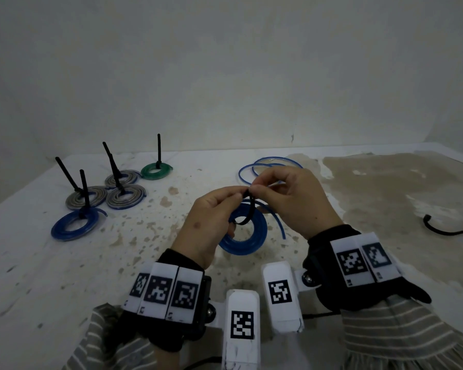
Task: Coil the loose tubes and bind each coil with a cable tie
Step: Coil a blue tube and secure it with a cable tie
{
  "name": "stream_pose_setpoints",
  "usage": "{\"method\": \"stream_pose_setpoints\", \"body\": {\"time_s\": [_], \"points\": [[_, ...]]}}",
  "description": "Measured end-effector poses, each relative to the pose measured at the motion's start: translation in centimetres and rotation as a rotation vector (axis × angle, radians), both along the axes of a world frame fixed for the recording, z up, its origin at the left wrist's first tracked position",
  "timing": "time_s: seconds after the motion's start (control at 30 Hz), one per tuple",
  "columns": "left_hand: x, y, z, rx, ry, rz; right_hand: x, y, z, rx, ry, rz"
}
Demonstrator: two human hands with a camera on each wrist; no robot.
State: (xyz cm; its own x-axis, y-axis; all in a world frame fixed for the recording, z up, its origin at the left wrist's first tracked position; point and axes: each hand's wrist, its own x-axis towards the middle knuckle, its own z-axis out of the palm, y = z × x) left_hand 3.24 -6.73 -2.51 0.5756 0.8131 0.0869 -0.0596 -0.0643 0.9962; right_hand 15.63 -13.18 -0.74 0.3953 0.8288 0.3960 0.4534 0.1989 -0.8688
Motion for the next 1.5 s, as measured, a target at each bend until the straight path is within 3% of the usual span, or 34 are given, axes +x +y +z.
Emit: {"method": "stream_pose_setpoints", "body": {"time_s": [0.13,0.27,0.37,0.53,0.63,0.7,0.77,0.83,0.9,1.1,1.3,1.5], "points": [[0.0,0.0,0.0,0.079,0.018,-0.021,0.1,0.0,0.1,-0.001,-0.003,0.010],[-0.1,-0.1,0.3,0.065,0.008,-0.007,0.3,0.1,-0.1,0.016,-0.192,-0.034],[0.1,0.0,0.3,0.077,0.014,0.034,0.3,0.2,-0.2,0.027,-0.235,-0.048],[0.5,0.1,-0.1,0.026,0.029,0.049,1.4,0.1,0.5,0.152,-0.055,-0.172],[0.6,0.1,-0.3,0.011,0.032,0.060,1.9,-0.2,0.8,0.206,0.109,-0.127],[0.6,0.4,-0.4,0.008,0.033,0.109,1.7,-0.2,0.5,0.122,0.187,-0.045],[0.3,0.9,-0.3,-0.032,-0.024,0.174,1.4,-0.1,0.0,-0.101,0.202,0.041],[0.1,1.2,0.0,-0.096,-0.125,0.222,1.0,0.2,-0.6,-0.314,0.160,0.140],[0.1,1.2,0.1,-0.128,-0.183,0.232,0.1,0.5,-1.0,-0.374,0.024,0.188],[0.1,0.8,0.1,-0.069,-0.168,0.147,-0.4,0.7,-0.7,-0.246,-0.073,0.119],[-0.7,1.1,0.4,0.022,-0.011,-0.032,-0.3,0.4,-0.7,-0.253,-0.181,0.171],[-1.6,1.8,0.8,0.047,0.026,-0.061,-0.8,0.2,-0.8,-0.247,-0.186,0.175]]}}
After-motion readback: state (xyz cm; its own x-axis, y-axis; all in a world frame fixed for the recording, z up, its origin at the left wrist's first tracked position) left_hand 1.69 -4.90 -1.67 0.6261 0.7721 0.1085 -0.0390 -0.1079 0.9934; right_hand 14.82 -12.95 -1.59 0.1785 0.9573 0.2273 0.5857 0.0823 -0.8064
